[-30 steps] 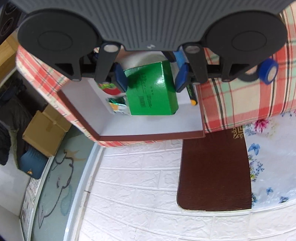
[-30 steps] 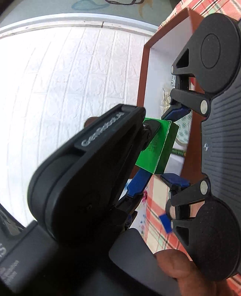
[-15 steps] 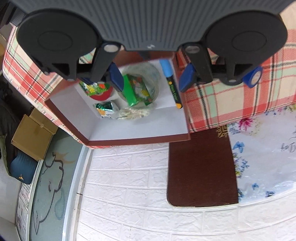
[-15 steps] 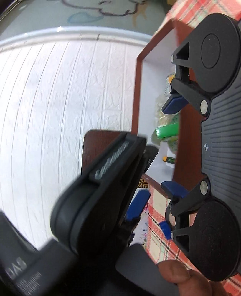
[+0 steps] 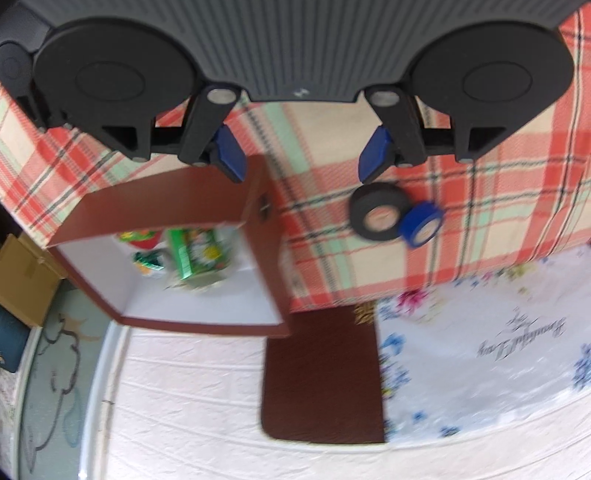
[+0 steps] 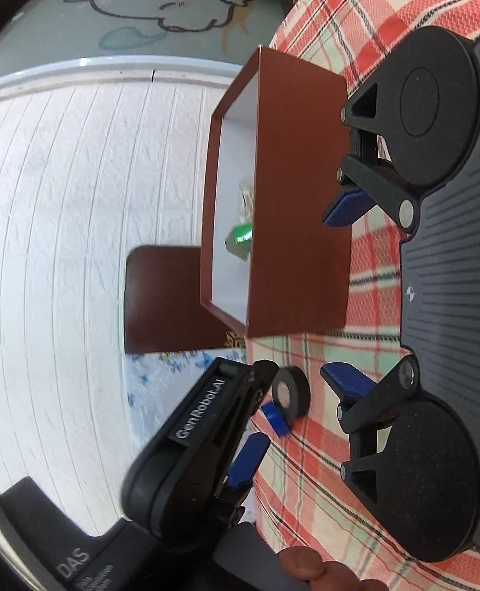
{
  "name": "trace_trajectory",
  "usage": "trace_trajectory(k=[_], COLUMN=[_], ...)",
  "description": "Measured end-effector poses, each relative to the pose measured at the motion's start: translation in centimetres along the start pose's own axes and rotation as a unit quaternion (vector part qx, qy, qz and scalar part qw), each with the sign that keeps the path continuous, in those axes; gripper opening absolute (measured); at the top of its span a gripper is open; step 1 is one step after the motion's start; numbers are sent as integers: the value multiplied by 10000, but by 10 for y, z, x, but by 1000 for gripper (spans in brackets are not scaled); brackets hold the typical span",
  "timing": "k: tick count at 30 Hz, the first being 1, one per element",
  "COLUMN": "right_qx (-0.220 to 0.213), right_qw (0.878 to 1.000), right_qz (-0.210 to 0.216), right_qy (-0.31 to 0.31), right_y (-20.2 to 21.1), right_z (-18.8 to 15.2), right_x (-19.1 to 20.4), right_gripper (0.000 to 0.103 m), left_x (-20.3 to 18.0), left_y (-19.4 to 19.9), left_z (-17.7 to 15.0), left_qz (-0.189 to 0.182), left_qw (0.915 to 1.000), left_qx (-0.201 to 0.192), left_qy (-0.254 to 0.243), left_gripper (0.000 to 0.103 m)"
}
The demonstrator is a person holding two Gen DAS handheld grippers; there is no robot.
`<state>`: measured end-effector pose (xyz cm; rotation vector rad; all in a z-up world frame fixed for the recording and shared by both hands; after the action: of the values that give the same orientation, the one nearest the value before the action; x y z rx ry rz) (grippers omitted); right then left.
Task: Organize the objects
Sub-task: 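Carry the green box into the brown box and release it, then grasp the blue tape roll with the right gripper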
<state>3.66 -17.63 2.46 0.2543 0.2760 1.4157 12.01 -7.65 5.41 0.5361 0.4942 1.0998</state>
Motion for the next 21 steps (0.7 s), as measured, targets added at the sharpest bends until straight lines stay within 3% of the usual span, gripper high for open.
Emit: trace_trajectory(k=[12,21], right_qx=[245,512], right_qw=[9964,9918], right_qz=[547,768], right_qy=[604,879], right_y=[1,-32], right_z=[-11,-8], right_x=[49,78], right_gripper=[79,79], left_x=[68,126], left_y=[0,-6], left_z=[-33,-56], left_qz=[603,1147], left_qw=[9972,9901], left_qx=[188,277], left_qy=[404,758], left_gripper=[72,73])
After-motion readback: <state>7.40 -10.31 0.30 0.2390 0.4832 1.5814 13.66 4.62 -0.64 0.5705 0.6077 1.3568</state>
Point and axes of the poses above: each gripper's, at about its wrist camera, not at the fingertips, and y roughly against the way its jaws point, x to its left, z to its top, the point moved 5 cm from there along -y, roughly the way its jaws point, and after that the axes turned 7 degrees about -z, right-handed, at the moved point
